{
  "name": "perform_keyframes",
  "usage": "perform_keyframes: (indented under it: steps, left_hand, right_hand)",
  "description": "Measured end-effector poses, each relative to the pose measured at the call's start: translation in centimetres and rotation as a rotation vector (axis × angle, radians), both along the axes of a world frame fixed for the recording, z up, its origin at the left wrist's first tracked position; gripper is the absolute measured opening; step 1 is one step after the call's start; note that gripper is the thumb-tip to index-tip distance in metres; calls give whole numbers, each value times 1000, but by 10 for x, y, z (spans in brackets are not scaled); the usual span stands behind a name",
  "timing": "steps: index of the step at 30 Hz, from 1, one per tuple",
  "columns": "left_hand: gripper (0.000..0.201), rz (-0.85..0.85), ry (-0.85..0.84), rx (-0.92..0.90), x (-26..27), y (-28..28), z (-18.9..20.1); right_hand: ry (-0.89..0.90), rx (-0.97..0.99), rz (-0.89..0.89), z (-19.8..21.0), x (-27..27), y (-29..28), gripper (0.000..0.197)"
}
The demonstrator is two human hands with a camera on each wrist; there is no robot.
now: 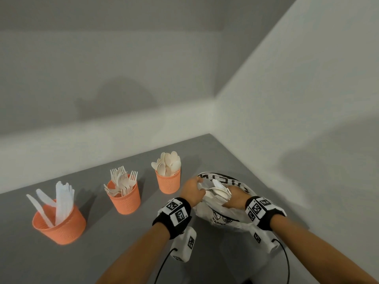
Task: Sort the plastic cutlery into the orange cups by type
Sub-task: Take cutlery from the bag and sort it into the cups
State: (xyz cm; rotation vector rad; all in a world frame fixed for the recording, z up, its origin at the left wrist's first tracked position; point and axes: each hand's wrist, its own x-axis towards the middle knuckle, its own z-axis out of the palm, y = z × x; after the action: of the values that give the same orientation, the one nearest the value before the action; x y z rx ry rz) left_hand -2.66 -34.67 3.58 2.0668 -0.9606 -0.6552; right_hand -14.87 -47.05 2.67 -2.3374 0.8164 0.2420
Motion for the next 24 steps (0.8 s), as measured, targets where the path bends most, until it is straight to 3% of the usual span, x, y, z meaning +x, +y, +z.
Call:
perform_keyframes:
  steps: [4, 9, 13, 15, 17, 22, 24]
  left_hand:
    - [44, -40, -45, 5, -1, 3, 1]
    - [36, -97, 66, -32, 2, 9, 4]
    - [26, 118, 125, -258, 6, 19, 12]
    - [24, 262, 292, -361, 10, 26, 18]
    - [21, 371, 573, -414, 14, 36, 22]
    - [43, 528, 1149, -467, 24, 76, 24]
    - [50, 531, 1301, -567, 29, 91, 28]
  right_hand:
    - [-188, 42, -115, 12, 0, 6, 22]
    - [-413, 227, -220, 55, 10, 18, 25]
    - [-625, 416, -369, 87, 31, 26, 15]
    - [-758, 566, -469, 96, 43, 32, 14]
    - [-849, 683, -520, 98, 58, 44, 15]
    - [-843, 824, -480, 85, 101, 87, 9]
    - [-833, 844, -495, 75, 116, 109, 20]
